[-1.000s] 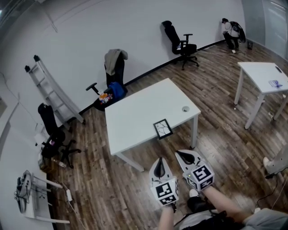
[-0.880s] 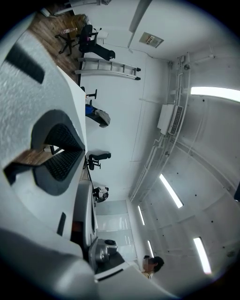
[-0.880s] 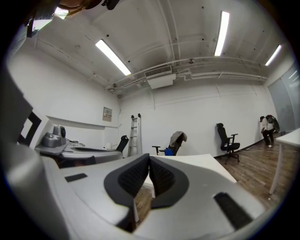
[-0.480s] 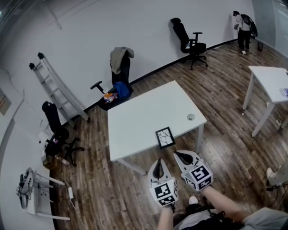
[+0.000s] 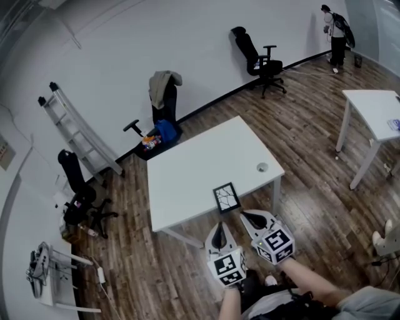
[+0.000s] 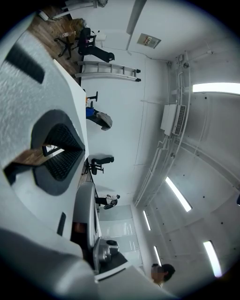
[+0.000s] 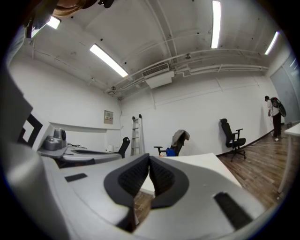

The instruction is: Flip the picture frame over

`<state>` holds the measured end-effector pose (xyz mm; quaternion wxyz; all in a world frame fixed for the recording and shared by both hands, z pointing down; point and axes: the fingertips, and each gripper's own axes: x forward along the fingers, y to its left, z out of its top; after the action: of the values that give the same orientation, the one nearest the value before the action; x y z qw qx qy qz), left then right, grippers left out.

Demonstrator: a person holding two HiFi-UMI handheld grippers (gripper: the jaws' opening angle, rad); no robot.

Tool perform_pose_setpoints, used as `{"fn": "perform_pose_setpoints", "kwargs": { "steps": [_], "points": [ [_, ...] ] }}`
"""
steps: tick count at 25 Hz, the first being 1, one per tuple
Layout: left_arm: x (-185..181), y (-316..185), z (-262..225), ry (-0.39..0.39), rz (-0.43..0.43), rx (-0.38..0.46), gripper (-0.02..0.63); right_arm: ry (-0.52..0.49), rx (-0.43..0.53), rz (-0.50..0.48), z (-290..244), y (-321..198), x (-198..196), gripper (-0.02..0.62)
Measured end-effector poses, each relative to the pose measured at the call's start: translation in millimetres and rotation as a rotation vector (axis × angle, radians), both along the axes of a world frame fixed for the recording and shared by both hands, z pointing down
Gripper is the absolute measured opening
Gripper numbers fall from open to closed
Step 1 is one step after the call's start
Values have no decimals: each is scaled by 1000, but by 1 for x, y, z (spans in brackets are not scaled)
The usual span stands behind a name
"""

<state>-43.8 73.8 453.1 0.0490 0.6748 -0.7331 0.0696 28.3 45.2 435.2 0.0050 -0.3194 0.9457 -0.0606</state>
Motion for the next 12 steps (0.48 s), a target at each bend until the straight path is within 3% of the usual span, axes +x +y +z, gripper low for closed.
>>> {"fn": "perform_pose_setpoints", "kwargs": {
  "steps": [12],
  "points": [
    [-32,-74,16,-2,45,-10,-5,22,-17,47,17,-68,-29,5]
  ]
}}
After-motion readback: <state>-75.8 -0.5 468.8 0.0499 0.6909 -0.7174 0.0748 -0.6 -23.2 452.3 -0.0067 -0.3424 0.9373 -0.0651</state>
